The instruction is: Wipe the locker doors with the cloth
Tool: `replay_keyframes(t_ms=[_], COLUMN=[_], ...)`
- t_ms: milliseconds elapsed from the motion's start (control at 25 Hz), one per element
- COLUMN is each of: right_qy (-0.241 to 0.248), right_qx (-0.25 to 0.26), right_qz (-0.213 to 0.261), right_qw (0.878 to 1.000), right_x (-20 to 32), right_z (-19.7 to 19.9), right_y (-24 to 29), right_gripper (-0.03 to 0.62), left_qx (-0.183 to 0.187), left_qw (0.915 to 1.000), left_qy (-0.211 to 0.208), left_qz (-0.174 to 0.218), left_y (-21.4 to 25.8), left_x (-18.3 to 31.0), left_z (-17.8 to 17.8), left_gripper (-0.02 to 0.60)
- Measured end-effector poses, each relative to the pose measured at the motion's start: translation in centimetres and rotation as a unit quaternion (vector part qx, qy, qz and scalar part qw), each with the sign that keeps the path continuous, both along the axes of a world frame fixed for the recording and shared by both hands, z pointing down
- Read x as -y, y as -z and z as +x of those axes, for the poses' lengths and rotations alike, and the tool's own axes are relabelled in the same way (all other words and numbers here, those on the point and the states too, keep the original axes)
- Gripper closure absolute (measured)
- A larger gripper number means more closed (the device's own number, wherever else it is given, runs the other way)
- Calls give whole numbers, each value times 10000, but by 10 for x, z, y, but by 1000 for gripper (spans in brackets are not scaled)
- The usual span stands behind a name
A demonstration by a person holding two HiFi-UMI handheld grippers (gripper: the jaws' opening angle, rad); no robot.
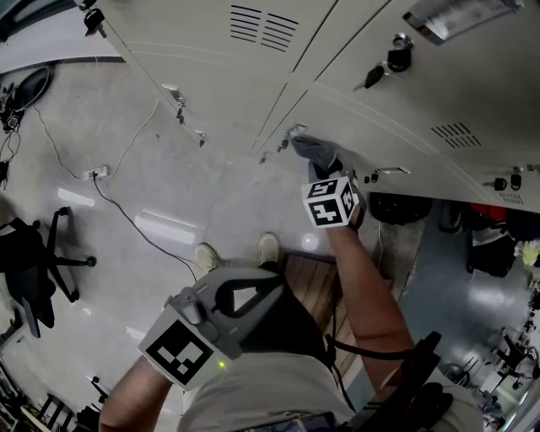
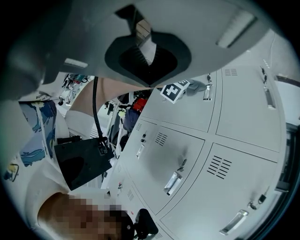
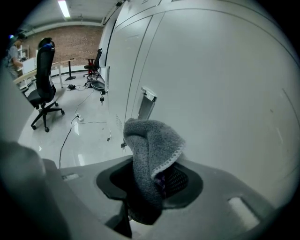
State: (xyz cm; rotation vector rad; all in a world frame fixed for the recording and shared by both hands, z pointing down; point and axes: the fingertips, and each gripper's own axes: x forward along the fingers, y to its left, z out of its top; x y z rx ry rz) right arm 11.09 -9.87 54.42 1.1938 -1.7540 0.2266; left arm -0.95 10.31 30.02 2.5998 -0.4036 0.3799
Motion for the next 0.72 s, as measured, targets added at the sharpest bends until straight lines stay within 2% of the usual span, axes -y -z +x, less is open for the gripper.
replay_keyframes(t_ms=[200,400,720], right_qy=[-95,-145,17], right_qx=[-165,-269,-234], right_qz=[-142,-339,-375], right_qw=[9997,9990,9990], right_x=[-10,-2,13], right_z=[18,20,-2], right_y=[-23,-56,-75], right_gripper=[447,447,447], left_qx=[-14,50,85], left_qw=[10000,9999,9997], left_qy=[-71,-111,-77], left_qz=[-30,-88,-203], left_y=[-3,-8,-16], left_x=[-3,-6,-7], left_z=[6,5,4], left_gripper=[578,578,578])
